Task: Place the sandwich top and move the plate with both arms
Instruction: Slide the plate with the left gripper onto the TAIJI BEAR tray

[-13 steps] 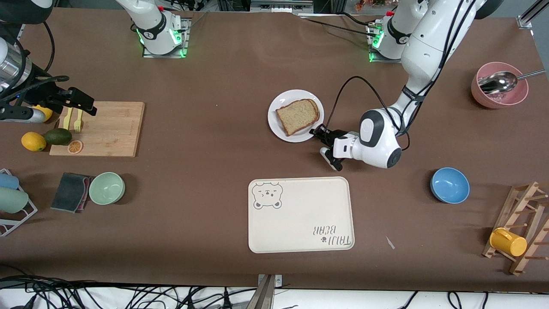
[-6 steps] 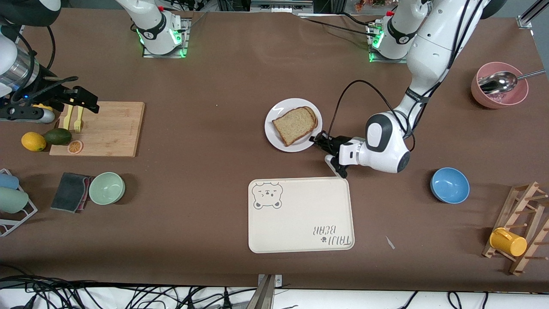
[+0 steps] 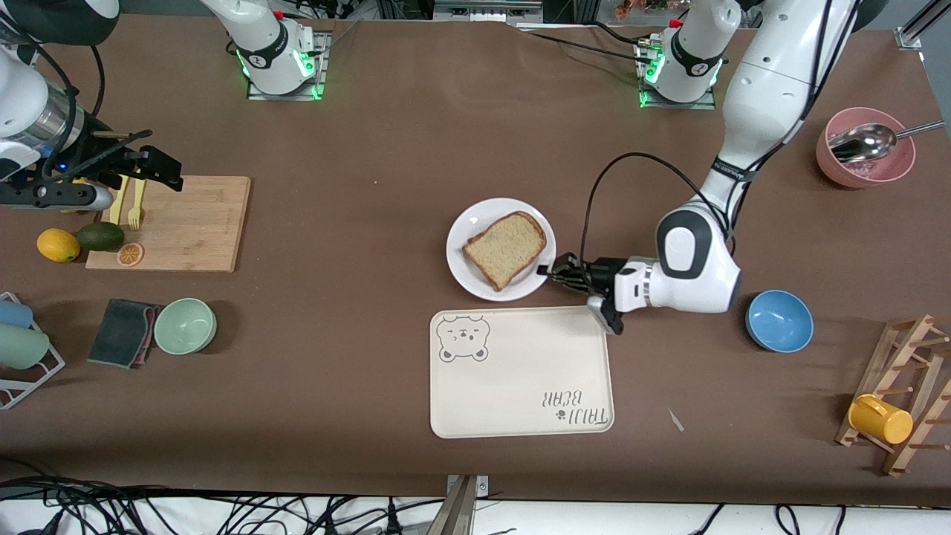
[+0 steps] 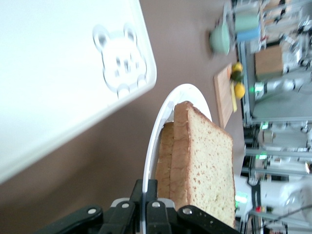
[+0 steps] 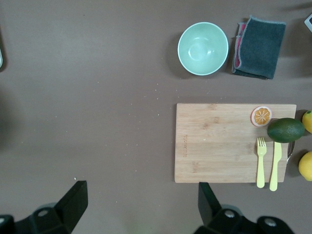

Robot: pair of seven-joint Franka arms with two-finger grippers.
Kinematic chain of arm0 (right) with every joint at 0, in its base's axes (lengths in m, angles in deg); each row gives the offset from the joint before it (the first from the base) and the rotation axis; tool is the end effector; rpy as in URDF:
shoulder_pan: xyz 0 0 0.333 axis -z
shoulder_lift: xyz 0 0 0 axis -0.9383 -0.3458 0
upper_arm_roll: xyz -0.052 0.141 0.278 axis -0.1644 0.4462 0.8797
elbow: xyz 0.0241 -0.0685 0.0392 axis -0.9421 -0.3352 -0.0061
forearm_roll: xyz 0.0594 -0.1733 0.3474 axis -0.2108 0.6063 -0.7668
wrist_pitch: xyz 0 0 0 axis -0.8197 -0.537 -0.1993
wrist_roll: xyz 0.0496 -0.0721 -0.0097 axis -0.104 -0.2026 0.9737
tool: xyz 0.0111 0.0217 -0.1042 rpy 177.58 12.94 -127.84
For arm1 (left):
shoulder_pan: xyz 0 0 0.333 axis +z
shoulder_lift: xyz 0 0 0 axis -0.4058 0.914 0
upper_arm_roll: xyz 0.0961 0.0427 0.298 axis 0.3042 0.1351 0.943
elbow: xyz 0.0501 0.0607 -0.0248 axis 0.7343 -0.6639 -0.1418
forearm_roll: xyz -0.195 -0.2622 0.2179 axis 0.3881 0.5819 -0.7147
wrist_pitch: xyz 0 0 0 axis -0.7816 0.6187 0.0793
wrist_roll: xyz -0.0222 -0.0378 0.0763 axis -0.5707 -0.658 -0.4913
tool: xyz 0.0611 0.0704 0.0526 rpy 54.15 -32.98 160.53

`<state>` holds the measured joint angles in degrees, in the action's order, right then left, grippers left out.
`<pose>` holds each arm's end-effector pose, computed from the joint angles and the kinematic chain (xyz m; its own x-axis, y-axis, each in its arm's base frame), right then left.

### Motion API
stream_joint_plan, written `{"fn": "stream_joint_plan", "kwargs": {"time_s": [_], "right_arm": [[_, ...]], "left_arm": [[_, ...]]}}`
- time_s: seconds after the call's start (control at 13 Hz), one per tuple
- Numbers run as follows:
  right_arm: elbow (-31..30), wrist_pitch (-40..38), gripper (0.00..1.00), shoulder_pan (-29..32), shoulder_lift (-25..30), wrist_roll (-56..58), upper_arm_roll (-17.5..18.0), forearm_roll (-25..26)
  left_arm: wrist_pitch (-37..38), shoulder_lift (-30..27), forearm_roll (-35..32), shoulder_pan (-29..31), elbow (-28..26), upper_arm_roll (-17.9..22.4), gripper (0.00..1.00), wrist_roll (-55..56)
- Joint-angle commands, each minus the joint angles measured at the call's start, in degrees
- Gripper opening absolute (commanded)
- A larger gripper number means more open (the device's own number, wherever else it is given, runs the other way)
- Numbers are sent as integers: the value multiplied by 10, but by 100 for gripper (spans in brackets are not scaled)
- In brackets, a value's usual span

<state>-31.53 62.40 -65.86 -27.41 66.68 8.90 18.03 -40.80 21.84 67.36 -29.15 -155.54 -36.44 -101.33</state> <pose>0.5473 0.0403 0.5591 0.9971 -0.0086 -0.0760 -0.0074 -0.9998 0.0173 0.6351 -0.2241 0.2066 0.9563 -0.2737 0.1028 -0.2239 -0.4595 0.8595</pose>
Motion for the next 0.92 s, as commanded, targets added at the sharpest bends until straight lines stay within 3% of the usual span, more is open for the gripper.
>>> {"fn": "stream_joint_plan", "kwargs": {"time_s": [0.0, 0.38, 0.85], "right_arm": [[-3, -5, 100, -2, 5, 5, 3, 7], [0, -23, 100, -1, 9, 6, 2, 2], [1, -21, 100, -1, 9, -1, 3, -1]], "left_arm": [[6, 49, 36, 16, 74, 0, 0, -2], [-25, 174, 106, 34, 213, 2, 0, -1], [-123, 230, 150, 7, 258, 1, 0, -2]]}}
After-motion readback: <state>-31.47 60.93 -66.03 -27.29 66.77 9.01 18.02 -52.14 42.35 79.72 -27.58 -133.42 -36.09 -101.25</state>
